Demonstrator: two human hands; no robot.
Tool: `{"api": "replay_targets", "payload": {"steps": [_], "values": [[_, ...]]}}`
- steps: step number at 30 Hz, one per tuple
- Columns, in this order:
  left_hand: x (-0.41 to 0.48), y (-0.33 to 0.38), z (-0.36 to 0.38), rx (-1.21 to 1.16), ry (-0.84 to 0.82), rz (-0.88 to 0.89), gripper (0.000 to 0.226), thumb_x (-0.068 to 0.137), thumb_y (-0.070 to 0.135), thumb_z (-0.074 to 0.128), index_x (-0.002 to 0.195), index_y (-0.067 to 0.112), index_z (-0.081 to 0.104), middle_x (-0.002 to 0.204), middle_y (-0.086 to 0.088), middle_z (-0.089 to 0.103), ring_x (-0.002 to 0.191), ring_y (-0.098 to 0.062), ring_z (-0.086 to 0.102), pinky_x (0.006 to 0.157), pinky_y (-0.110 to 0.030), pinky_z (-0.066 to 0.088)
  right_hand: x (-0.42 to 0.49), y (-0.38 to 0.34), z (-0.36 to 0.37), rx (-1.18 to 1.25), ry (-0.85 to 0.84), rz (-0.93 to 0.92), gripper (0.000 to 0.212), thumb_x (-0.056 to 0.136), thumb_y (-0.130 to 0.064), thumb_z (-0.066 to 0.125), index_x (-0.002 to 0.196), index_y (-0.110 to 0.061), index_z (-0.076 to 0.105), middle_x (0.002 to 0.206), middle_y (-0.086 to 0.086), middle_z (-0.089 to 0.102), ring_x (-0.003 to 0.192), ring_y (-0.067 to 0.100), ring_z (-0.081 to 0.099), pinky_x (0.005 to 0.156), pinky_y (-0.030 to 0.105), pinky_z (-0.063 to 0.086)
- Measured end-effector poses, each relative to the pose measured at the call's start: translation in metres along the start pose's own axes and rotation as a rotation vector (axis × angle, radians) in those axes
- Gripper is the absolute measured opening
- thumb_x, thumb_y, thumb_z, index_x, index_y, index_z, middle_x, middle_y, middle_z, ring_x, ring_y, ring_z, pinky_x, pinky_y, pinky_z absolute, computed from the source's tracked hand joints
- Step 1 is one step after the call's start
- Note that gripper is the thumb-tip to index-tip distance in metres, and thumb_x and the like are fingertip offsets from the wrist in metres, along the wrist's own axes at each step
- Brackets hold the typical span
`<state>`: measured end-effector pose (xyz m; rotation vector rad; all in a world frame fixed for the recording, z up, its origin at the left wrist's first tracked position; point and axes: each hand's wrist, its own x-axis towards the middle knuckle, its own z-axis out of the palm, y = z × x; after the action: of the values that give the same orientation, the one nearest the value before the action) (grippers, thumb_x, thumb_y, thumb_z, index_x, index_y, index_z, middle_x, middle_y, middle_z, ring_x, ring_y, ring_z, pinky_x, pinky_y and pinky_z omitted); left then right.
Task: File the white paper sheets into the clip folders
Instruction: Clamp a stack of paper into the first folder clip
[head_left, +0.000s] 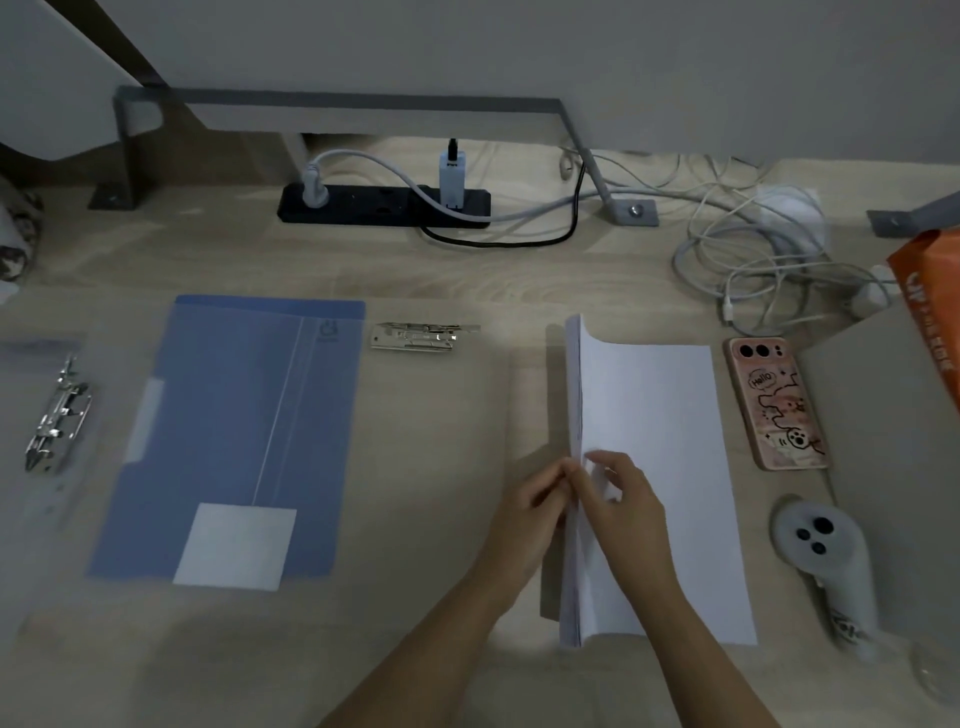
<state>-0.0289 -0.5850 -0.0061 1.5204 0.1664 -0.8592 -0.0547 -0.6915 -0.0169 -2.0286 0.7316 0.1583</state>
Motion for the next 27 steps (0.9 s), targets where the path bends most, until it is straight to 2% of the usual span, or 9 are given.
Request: {"api": "replay_targets", "payload": {"steps": [4,9,14,17,18,20,23,25,27], "values": [[0.0,-0.003,0.003,-0.005,0.005,0.005,0.039,0.096,0.022,0.044,0.135,0.024,0.046,0.131,0.004,0.058,0.119,-0.005,0.055,0.107,-0.029,0.041,-0.002,0.003,-0.004,0.085,-0.029,0.009,0.028,0.088,-0.04,0.052,0.111,-0.026,0.06,0.119,-0.007,0.06,0.109,0.003,0.05,0.08,0.007,0.033],[0.003,-0.004,0.001,0.021,0.025,0.021,0.039,0.096,0.019,0.044,0.135,0.023,0.046,0.133,0.003,0.057,0.12,-0.008,0.054,0.107,-0.033,0.041,-0.004,-0.001,-0.005,0.118,-0.038,0.003,0.013,0.092,-0.036,0.049,0.103,-0.035,0.056,0.105,-0.018,0.054,0.091,-0.009,0.048,0.069,0.0,0.031],[0.006,-0.008,-0.001,0.021,0.022,0.017,0.04,0.096,0.016,0.044,0.136,0.022,0.046,0.133,0.001,0.057,0.12,-0.01,0.055,0.106,-0.034,0.042,-0.005,-0.003,-0.004,0.113,-0.025,-0.001,0.012,0.092,-0.034,0.049,0.102,-0.033,0.056,0.109,-0.014,0.053,0.104,0.001,0.047,0.077,0.004,0.031],[0.006,-0.009,-0.002,0.02,0.025,0.017,0.041,0.096,0.016,0.044,0.137,0.022,0.044,0.134,0.002,0.056,0.12,-0.009,0.055,0.106,-0.033,0.043,-0.004,0.001,0.0,0.099,-0.003,0.011,0.022,0.092,-0.034,0.049,0.106,-0.024,0.062,0.114,-0.01,0.057,0.111,0.006,0.05,0.094,0.018,0.037],[0.006,-0.01,-0.003,0.024,0.021,0.018,0.042,0.096,0.016,0.043,0.137,0.022,0.043,0.134,0.002,0.055,0.12,-0.009,0.054,0.105,-0.032,0.043,-0.004,0.002,0.001,0.084,0.008,0.006,0.024,0.092,-0.034,0.049,0.105,-0.02,0.064,0.113,-0.007,0.06,0.108,0.008,0.054,0.094,0.022,0.04],[0.006,-0.01,-0.004,0.031,0.012,0.018,0.042,0.097,0.016,0.043,0.138,0.023,0.042,0.133,0.004,0.055,0.118,-0.009,0.055,0.103,-0.029,0.045,-0.003,0.003,0.003,0.049,0.026,-0.01,0.026,0.094,-0.031,0.046,0.093,-0.013,0.065,0.095,0.0,0.066,0.087,0.009,0.061,0.078,0.021,0.046],[0.008,-0.011,-0.006,0.085,0.041,0.035,0.038,0.096,0.015,0.043,0.131,0.029,0.048,0.13,-0.001,0.058,0.112,-0.007,0.056,0.102,-0.028,0.044,-0.003,0.0,0.004,0.006,0.081,-0.023,0.029,0.095,-0.023,0.044,0.08,-0.005,0.061,0.072,0.004,0.06,0.061,0.008,0.053,0.059,0.022,0.041],[0.009,-0.01,-0.006,0.157,0.115,0.074,0.04,0.095,0.014,0.043,0.133,0.029,0.043,0.138,0.002,0.048,0.112,0.0,0.048,0.099,-0.009,0.038,-0.003,-0.001,0.005,0.008,0.121,-0.031,0.029,0.095,-0.019,0.045,0.085,0.0,0.064,0.076,0.01,0.063,0.066,0.012,0.058,0.062,0.028,0.047],[0.01,-0.007,-0.006,0.276,0.184,0.103,0.049,0.096,0.014,0.042,0.142,0.019,0.028,0.148,0.004,0.03,0.114,0.007,0.032,0.08,0.014,0.023,-0.004,-0.003,0.005,0.015,0.152,-0.021,0.03,0.095,-0.017,0.045,0.092,0.005,0.064,0.091,0.021,0.067,0.085,0.026,0.063,0.08,0.039,0.052]]}}
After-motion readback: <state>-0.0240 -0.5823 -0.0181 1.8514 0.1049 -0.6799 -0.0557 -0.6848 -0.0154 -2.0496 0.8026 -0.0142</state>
